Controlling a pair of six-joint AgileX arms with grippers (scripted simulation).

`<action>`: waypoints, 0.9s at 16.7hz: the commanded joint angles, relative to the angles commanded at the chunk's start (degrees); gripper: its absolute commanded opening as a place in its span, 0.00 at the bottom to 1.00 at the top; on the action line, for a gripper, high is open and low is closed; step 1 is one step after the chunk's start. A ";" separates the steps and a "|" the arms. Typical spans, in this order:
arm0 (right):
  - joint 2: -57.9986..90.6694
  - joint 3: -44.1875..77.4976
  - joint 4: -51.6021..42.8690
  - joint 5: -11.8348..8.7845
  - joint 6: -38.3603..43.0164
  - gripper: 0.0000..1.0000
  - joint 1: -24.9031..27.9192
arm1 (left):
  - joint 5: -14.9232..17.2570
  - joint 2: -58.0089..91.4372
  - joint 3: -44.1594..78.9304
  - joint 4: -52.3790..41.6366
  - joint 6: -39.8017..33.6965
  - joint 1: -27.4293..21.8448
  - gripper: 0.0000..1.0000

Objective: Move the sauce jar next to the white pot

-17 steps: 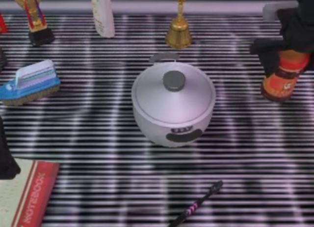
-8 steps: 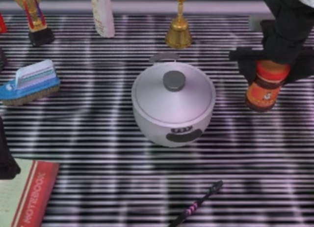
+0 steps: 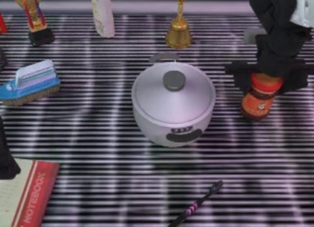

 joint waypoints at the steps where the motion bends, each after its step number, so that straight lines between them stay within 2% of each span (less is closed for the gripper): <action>1: 0.45 -0.88 1.13 0.05 -0.01 0.00 0.05 | 0.00 0.00 0.00 0.00 0.00 0.00 1.00; 6: 0.84 -1.58 1.97 0.08 -0.01 0.00 0.09 | 0.00 0.00 0.00 0.00 0.00 0.00 1.00; 15: 0.84 -1.58 1.97 0.08 -0.01 0.68 0.09 | 0.00 0.00 0.00 0.00 0.00 0.00 1.00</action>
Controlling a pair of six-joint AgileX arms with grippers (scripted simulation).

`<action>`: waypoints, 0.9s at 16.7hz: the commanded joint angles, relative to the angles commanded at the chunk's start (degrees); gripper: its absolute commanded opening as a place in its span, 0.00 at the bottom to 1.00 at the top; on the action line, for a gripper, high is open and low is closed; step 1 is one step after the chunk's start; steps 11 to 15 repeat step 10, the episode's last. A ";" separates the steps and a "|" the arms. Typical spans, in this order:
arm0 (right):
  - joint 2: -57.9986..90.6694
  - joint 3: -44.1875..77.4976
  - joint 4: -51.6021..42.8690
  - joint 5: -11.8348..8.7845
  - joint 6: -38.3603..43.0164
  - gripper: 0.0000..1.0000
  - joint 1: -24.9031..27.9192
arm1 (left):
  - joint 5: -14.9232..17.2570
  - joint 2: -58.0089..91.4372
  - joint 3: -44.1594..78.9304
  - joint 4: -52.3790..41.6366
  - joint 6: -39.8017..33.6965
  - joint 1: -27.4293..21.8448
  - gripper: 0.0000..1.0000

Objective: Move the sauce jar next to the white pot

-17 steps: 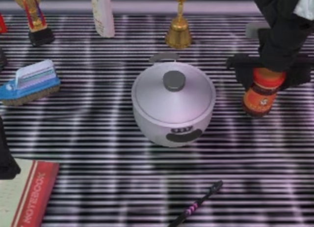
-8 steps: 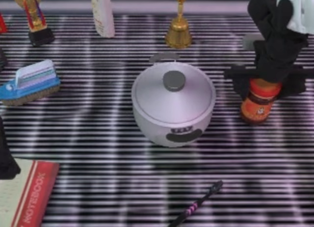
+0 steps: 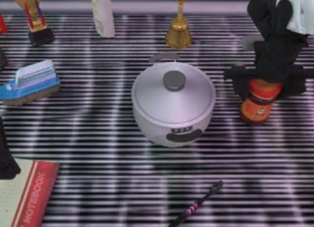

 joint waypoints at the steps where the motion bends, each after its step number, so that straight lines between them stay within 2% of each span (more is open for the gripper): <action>1: 0.00 0.00 0.00 0.00 0.00 0.75 0.00 | 0.00 0.00 0.00 0.00 0.00 0.00 1.00; 4: 0.00 0.00 0.00 0.00 0.00 0.98 0.00 | 0.00 0.00 0.00 0.00 0.00 0.00 1.00; 5: 0.00 0.00 0.00 0.00 0.00 1.00 0.00 | 0.00 0.00 0.00 0.00 0.00 0.00 1.00; 15: 0.00 0.00 0.00 0.00 0.00 1.00 0.00 | 0.00 0.00 0.00 0.00 0.00 0.00 1.00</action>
